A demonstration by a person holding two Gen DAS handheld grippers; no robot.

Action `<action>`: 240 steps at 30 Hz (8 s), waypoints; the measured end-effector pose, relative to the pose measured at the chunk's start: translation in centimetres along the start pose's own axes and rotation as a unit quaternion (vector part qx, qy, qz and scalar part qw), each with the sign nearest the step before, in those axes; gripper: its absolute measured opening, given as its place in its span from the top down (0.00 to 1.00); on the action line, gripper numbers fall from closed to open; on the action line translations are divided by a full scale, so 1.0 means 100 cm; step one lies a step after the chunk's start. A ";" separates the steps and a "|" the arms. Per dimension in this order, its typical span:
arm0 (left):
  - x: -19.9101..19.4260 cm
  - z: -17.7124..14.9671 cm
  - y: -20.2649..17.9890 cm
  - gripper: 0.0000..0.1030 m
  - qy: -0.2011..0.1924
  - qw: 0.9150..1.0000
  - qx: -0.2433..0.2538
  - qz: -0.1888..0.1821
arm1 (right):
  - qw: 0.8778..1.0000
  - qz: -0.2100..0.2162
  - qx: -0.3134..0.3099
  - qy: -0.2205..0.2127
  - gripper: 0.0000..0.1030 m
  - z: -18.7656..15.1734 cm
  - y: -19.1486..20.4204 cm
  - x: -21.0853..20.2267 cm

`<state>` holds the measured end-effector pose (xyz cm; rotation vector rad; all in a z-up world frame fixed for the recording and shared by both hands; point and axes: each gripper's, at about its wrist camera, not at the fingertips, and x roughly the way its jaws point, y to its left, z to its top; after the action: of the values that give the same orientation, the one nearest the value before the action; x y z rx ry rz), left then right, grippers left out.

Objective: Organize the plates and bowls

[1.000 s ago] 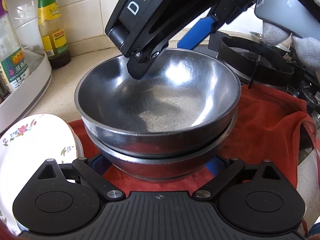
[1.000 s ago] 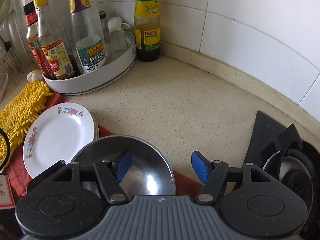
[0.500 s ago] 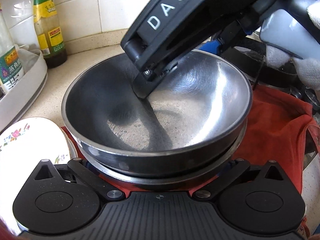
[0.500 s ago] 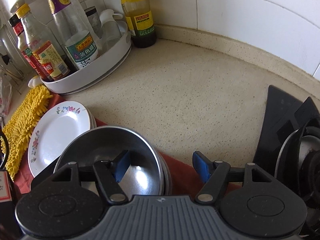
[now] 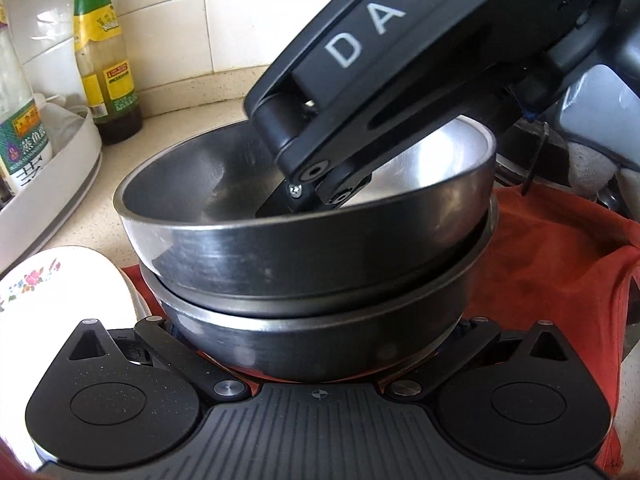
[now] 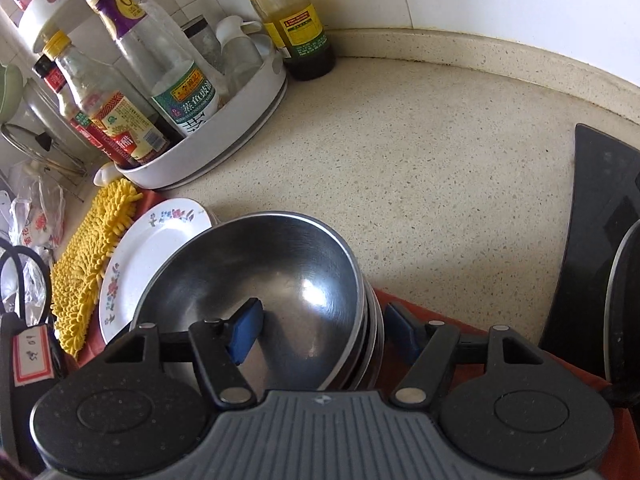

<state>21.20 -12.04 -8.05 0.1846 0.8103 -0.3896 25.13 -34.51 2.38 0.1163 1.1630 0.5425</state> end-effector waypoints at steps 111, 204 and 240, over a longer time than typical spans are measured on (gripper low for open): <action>-0.201 -0.026 -0.018 0.00 -0.082 0.977 -0.112 0.164 | 0.981 0.054 -0.173 -0.067 0.40 0.015 0.244 0.002; -0.103 -0.001 -0.012 0.00 -0.024 0.992 -0.047 0.118 | 0.995 -0.001 -0.085 -0.044 0.40 0.024 0.164 0.037; -0.114 -0.039 0.004 0.00 -0.006 0.993 -0.056 0.104 | 0.986 -0.042 -0.147 -0.061 0.43 -0.007 0.188 0.037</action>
<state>11.68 -7.41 -2.30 0.1597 0.7908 -0.1481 19.10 -16.65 5.79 -0.1510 0.9541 0.6183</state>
